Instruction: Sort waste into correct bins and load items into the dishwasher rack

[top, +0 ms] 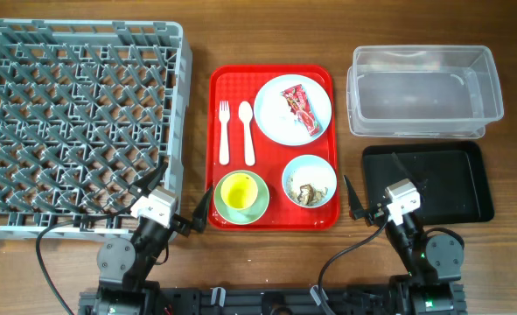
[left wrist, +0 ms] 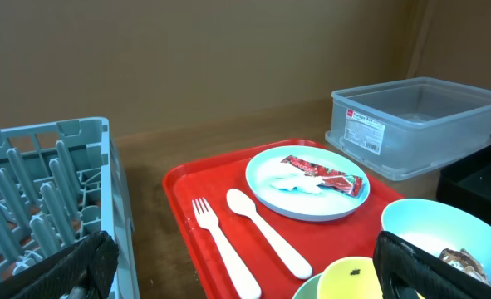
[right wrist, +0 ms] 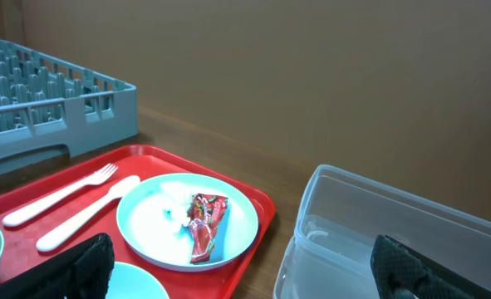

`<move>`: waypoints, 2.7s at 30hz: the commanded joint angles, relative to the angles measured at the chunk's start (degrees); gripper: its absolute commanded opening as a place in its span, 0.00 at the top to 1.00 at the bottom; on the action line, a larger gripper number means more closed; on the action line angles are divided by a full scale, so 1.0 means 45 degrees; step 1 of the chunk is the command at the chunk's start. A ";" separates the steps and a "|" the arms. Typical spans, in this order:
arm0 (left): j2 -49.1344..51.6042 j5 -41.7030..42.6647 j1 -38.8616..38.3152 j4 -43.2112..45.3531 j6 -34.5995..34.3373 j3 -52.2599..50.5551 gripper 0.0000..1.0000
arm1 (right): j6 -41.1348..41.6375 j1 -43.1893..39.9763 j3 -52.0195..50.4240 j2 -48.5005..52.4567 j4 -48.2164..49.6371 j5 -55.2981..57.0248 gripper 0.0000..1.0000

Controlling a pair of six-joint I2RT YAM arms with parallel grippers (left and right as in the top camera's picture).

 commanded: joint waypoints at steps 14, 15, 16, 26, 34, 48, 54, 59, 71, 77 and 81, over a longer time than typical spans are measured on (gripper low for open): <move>-0.0087 -0.0131 -0.0039 0.0029 -0.0034 -0.0107 0.00 | -0.0039 -0.0019 -0.0015 -0.0053 0.0063 -0.0209 0.00; -0.0087 -0.0126 -0.0039 0.0029 -0.0034 -0.0107 0.00 | -0.0039 -0.0019 -0.0015 -0.0053 0.0063 -0.0209 0.00; -0.0087 -0.0126 -0.0039 0.0029 -0.0034 -0.0102 0.00 | -0.0044 -0.0019 -0.0015 -0.0053 0.0063 -0.0209 0.00; -0.0087 -0.0126 -0.0039 0.0029 -0.0034 -0.0107 0.00 | -0.0039 -0.0019 -0.0015 -0.0053 0.0063 -0.0209 0.00; -0.0087 -0.0126 -0.0039 0.0029 -0.0029 -0.0107 0.00 | -0.0044 -0.0019 -0.0015 -0.0053 0.0068 -0.0209 0.00; -0.0087 0.8233 -0.0034 0.2851 -0.3458 0.0461 0.00 | 0.7902 -0.0015 0.1049 -0.0024 0.1336 -0.7106 0.00; 0.2108 0.6625 -0.0034 -0.0151 -0.5037 0.5887 0.00 | 0.7946 -0.0015 0.7907 0.4648 -0.2832 -0.7524 0.00; 0.8354 0.6907 -0.0039 -0.5625 -0.4707 1.0593 0.00 | 0.9350 0.0005 1.2182 1.1069 -0.6844 -1.1560 0.00; 1.0807 -0.3541 -0.0685 -1.3342 -0.7014 1.4683 0.00 | 1.0117 0.5955 1.5319 1.2206 -1.5212 0.5042 0.16; 1.0686 -0.2603 -0.0942 -1.6378 -0.6989 1.5790 0.00 | 1.0734 0.9034 1.4940 1.4576 -1.3750 0.2987 0.11; 1.0695 -0.2948 -0.0942 -1.7126 -0.6994 1.5790 0.00 | 1.1370 0.9918 1.4940 1.8136 -1.1234 0.3021 0.34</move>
